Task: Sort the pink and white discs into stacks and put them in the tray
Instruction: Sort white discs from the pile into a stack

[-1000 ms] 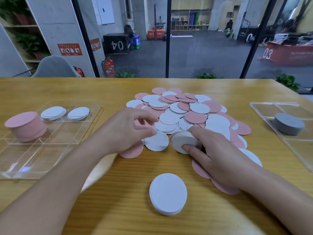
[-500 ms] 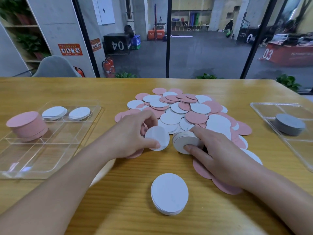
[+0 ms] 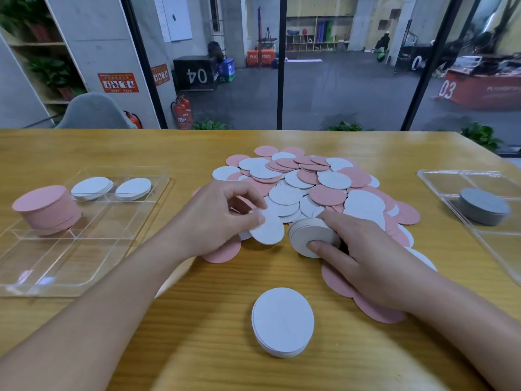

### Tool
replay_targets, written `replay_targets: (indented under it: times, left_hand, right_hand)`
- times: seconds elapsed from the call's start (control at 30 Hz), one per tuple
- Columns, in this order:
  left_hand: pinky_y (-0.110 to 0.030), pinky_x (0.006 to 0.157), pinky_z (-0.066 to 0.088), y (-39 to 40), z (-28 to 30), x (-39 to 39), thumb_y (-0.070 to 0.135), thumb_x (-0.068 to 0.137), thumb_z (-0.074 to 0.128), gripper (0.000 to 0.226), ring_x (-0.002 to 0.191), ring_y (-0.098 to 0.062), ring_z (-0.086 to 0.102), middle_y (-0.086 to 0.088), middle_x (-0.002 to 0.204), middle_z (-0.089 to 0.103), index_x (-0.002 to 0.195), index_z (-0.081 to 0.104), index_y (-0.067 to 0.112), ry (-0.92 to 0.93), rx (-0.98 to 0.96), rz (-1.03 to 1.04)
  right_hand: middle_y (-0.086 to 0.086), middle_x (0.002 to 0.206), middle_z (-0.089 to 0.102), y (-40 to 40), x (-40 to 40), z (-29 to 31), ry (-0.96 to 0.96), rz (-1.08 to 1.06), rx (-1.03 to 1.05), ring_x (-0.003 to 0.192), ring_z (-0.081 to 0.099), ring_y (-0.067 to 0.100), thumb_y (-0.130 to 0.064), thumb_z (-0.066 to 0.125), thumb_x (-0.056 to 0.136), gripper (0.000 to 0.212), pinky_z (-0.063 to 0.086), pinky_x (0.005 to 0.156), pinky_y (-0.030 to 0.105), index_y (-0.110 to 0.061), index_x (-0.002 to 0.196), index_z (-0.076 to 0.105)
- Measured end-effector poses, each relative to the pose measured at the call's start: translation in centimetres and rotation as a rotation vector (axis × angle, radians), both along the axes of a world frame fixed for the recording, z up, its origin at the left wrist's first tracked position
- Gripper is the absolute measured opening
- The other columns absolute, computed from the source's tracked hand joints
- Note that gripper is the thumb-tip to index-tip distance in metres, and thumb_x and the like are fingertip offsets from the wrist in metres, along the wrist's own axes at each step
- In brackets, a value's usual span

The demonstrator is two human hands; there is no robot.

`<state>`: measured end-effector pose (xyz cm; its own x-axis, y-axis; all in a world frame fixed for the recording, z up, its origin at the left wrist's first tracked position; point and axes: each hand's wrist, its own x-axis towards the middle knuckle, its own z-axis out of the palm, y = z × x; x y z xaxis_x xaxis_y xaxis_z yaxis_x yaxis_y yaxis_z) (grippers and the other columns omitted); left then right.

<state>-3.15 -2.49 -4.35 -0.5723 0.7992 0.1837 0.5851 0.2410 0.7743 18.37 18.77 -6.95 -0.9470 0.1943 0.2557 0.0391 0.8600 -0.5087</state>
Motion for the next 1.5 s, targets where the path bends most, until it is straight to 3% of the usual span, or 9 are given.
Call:
replay_targets:
  times: [0.1, 0.3, 0.57, 0.7, 0.93, 1.07, 1.17, 1.37, 1.5]
  left_hand:
    - [-0.021, 0.08, 0.059, 0.1, 0.1, 0.3, 0.013, 0.091, 0.088, 0.023, 0.089, -0.01, 0.075, 0.009, 0.096, 0.079, 0.107, 0.082, 0.029, -0.009, 0.013, -0.006]
    - [-0.015, 0.072, 0.046, 0.3, -0.1, 0.5, 0.018, 0.097, 0.084, 0.012, 0.074, 0.0, 0.061, 0.016, 0.089, 0.076, 0.094, 0.081, 0.029, 0.072, 0.068, -0.046]
    - [-0.031, 0.071, 0.055, 1.3, -0.7, 1.9, 0.012, 0.108, 0.069, 0.013, 0.073, -0.012, 0.064, 0.007, 0.082, 0.07, 0.1, 0.074, 0.021, 0.044, 0.097, -0.165]
    - [-0.025, 0.078, 0.057, 1.5, -0.8, 3.3, 0.008, 0.113, 0.057, 0.02, 0.081, -0.015, 0.07, 0.002, 0.086, 0.072, 0.111, 0.074, 0.018, -0.005, 0.063, -0.265]
    - [-0.044, 0.077, 0.059, 1.7, -1.5, 4.0, 0.018, 0.097, 0.082, 0.017, 0.082, -0.024, 0.064, 0.005, 0.097, 0.068, 0.109, 0.072, 0.025, 0.079, 0.052, -0.244]
    - [-0.038, 0.072, 0.054, 2.0, -1.8, 3.7, 0.018, 0.1, 0.079, 0.011, 0.078, -0.025, 0.061, 0.005, 0.089, 0.068, 0.103, 0.072, 0.026, 0.058, 0.068, -0.215]
    - [-0.032, 0.069, 0.051, 2.0, -1.9, 3.2, 0.015, 0.102, 0.078, 0.008, 0.073, -0.014, 0.059, 0.009, 0.085, 0.067, 0.103, 0.073, 0.022, -0.007, 0.075, -0.236]
    - [-0.038, 0.075, 0.06, 1.6, -1.9, 2.1, 0.014, 0.107, 0.073, 0.009, 0.076, -0.028, 0.068, -0.016, 0.09, 0.074, 0.109, 0.075, 0.006, -0.118, 0.08, -0.304]
    - [-0.033, 0.07, 0.057, 1.3, -1.6, 0.5, 0.025, 0.113, 0.06, 0.026, 0.079, -0.019, 0.069, -0.009, 0.094, 0.076, 0.111, 0.081, 0.011, -0.079, 0.201, -0.159]
  right_hand:
    - [-0.011, 0.078, 0.055, 0.0, 0.1, 0.0, -0.008, -0.004, -0.007, 0.081, 0.05, 0.013, -0.047, 0.057, 0.105, 0.031, 0.039, 0.068, 0.026, -0.026, 0.086, 0.046]
    - [-0.013, 0.079, 0.057, -0.1, 0.0, 0.0, -0.003, -0.01, -0.018, 0.083, 0.052, 0.011, -0.047, 0.058, 0.105, 0.025, 0.039, 0.068, 0.025, -0.03, 0.09, 0.049]
    - [-0.019, 0.088, 0.062, -0.5, -0.1, 0.0, 0.03, -0.009, -0.023, 0.092, 0.056, 0.005, -0.046, 0.057, 0.106, 0.012, 0.042, 0.073, 0.021, -0.034, 0.107, 0.057]
    - [-0.022, 0.094, 0.062, -0.9, -0.3, -0.1, 0.036, 0.009, -0.013, 0.097, 0.056, 0.004, -0.044, 0.057, 0.106, 0.011, 0.044, 0.078, 0.023, -0.037, 0.114, 0.056]
    - [-0.016, 0.08, 0.056, -1.5, -0.3, 0.2, -0.001, 0.012, -0.002, 0.087, 0.052, 0.009, -0.042, 0.056, 0.108, 0.019, 0.042, 0.07, 0.029, -0.033, 0.095, 0.045]
    - [-0.032, 0.092, 0.063, -1.6, 0.0, 0.8, 0.045, -0.01, -0.036, 0.089, 0.058, 0.007, -0.045, 0.061, 0.106, 0.01, 0.043, 0.07, 0.024, -0.044, 0.112, 0.053]
    - [-0.024, 0.104, 0.066, -1.3, 0.3, 1.3, 0.215, -0.087, -0.096, 0.087, 0.061, 0.012, -0.04, 0.069, 0.103, 0.013, 0.046, 0.073, 0.019, -0.04, 0.115, 0.064]
    - [-0.014, 0.091, 0.073, -1.3, 0.4, 1.8, 0.194, -0.11, -0.205, 0.082, 0.064, 0.014, -0.034, 0.076, 0.099, 0.003, 0.05, 0.07, 0.027, -0.034, 0.098, 0.074]
    - [-0.003, 0.083, 0.075, -1.5, 1.3, 3.9, 0.179, -0.067, -0.421, 0.074, 0.068, 0.022, -0.026, 0.078, 0.097, 0.002, 0.055, 0.068, 0.033, -0.024, 0.098, 0.079]
